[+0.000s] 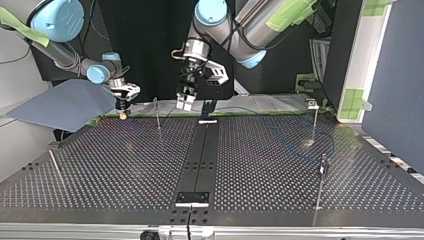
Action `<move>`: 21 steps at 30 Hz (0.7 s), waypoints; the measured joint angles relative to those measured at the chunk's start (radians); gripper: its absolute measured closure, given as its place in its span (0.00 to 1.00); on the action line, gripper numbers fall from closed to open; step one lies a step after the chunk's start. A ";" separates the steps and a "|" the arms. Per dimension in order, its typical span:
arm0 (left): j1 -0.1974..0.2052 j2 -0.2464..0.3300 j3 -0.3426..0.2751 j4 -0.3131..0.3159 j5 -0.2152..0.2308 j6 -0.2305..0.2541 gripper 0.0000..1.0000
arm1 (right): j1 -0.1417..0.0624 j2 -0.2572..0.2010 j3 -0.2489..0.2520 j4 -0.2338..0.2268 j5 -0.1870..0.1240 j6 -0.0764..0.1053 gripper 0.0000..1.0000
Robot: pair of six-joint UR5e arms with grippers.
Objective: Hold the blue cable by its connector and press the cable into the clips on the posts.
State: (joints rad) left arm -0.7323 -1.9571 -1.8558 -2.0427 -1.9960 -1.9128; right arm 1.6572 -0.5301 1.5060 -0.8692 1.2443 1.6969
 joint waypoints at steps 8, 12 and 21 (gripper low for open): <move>0.073 0.079 -0.079 -0.074 0.042 0.010 0.00 | 0.000 0.000 0.000 -0.001 -0.001 -0.012 1.00; 0.083 0.098 -0.119 -0.089 0.053 0.008 0.00 | 0.000 -0.002 0.000 0.006 -0.005 -0.036 1.00; 0.085 0.103 -0.210 -0.090 0.065 0.019 0.00 | 0.003 -0.032 0.002 0.029 -0.029 -0.049 1.00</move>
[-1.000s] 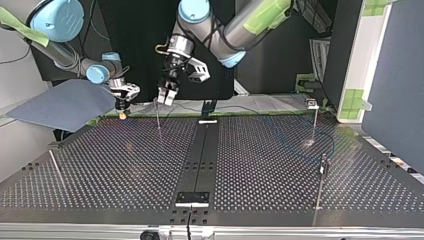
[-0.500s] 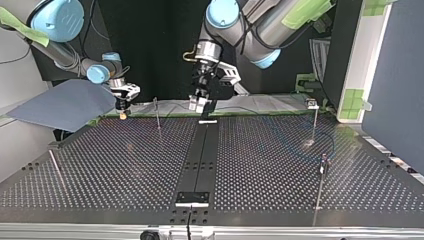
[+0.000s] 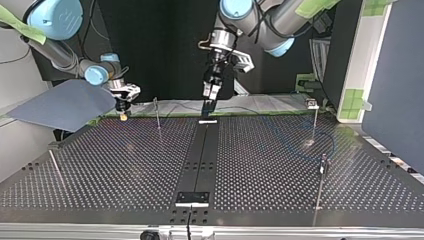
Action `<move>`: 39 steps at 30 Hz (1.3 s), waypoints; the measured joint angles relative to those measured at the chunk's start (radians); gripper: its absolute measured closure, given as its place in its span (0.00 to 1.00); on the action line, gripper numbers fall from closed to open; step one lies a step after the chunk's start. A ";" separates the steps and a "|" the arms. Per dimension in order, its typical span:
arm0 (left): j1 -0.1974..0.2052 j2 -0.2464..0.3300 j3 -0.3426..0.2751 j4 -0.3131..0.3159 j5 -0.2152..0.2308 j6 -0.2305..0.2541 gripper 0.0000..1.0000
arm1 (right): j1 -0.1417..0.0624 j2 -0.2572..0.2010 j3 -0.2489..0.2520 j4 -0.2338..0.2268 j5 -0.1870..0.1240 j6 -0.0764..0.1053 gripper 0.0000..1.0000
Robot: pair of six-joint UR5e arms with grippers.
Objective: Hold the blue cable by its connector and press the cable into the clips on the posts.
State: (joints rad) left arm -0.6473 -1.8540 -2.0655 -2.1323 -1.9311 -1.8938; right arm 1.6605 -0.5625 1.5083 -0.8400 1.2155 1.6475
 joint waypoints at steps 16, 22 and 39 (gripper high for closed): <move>-0.012 -0.001 -0.160 -0.003 -0.002 -0.024 0.00 | 0.023 -0.163 0.101 0.010 0.008 0.000 1.00; -0.018 -0.001 -0.223 0.002 0.002 -0.032 0.00 | 0.035 -0.224 0.135 0.020 0.041 0.018 1.00; -0.016 0.000 -0.312 0.035 0.053 -0.014 0.00 | 0.042 -0.312 0.140 0.038 0.044 0.046 1.00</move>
